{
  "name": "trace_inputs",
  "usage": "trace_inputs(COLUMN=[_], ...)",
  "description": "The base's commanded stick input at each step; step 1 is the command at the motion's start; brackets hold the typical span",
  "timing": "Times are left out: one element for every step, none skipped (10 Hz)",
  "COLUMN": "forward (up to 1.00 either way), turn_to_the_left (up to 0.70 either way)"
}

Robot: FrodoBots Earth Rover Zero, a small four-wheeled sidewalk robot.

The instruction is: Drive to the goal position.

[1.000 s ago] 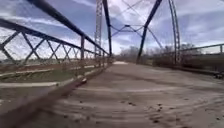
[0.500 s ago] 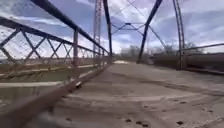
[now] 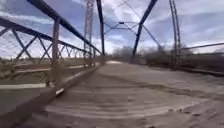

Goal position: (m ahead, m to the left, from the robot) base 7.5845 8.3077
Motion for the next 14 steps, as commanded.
trace_inputs(forward=[1.0,1.0,1.0,1.0,1.0,1.0,1.0,1.0,1.0,1.0,1.0,1.0,1.0,1.0], turn_to_the_left=[0.01,0.01,0.01,0.01,0.01,0.01,0.01,0.01,0.01,0.01,0.01,0.01,-0.05,-0.16])
